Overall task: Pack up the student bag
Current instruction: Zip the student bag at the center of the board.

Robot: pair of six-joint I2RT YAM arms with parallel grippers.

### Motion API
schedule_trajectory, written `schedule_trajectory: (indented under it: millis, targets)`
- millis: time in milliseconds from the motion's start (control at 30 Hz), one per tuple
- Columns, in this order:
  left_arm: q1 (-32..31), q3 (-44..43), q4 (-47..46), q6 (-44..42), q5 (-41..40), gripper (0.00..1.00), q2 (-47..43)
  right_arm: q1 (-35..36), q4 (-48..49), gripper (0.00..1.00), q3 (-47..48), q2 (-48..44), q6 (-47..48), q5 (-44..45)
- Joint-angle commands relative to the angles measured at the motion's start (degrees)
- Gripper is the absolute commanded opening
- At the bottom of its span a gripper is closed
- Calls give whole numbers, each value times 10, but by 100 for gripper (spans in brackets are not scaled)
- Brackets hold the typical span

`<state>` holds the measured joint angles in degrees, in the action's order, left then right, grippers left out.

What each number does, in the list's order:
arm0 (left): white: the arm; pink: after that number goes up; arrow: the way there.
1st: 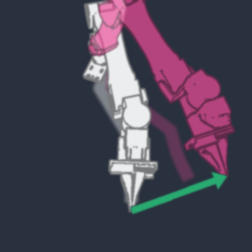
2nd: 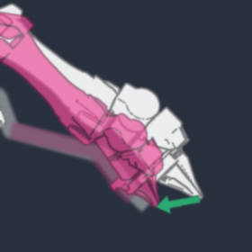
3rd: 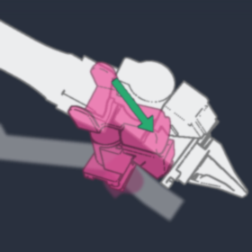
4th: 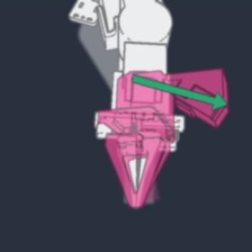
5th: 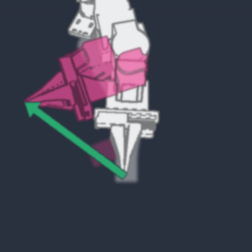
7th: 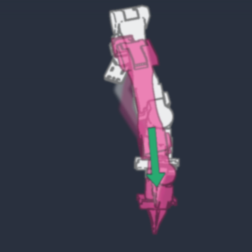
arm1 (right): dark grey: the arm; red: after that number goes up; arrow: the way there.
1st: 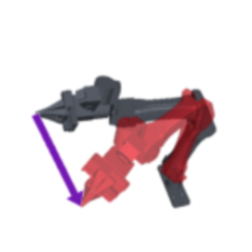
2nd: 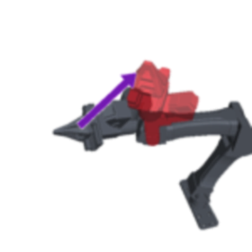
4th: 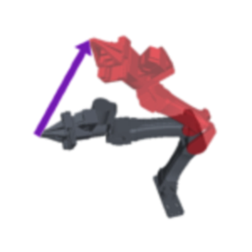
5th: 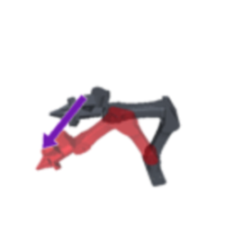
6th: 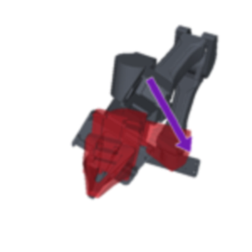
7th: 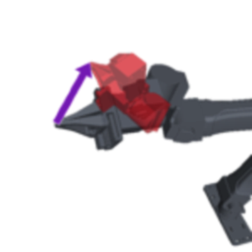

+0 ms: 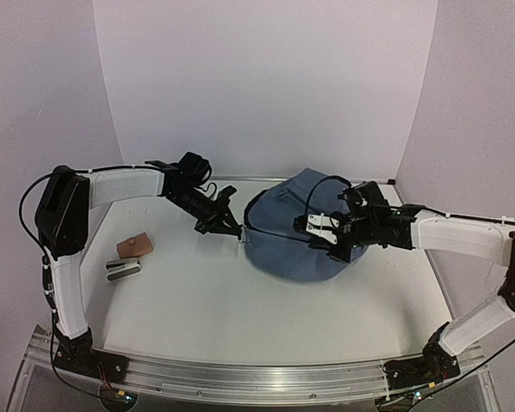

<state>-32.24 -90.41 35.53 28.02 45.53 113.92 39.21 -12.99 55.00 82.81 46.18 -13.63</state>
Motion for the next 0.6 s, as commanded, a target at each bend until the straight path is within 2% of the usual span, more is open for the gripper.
schedule_trajectory:
  millis: [0,33,67,100,133,167,400,567]
  targets:
    - [0,3,12,-29,-8,0,-41,-91,-66,7,31,23,107,47]
    - [-9,-3,7,-28,5,0,-33,-95,-67,15,50,34,106,46]
    - [-17,-12,0,-24,17,0,-22,-95,-74,31,71,39,95,30]
    - [-25,-23,-4,-21,26,0,-11,-94,-84,52,90,41,80,11]
    - [-31,-35,-6,-19,32,0,0,-90,-96,62,107,41,61,-15]
    - [-36,-48,-6,-18,37,0,11,-80,-104,66,121,40,39,-33]
    - [-44,-72,-24,-5,52,0,22,31,-91,66,159,61,-81,-50]
    - [-44,-75,-15,-10,52,0,20,65,-37,57,188,130,-134,-21]
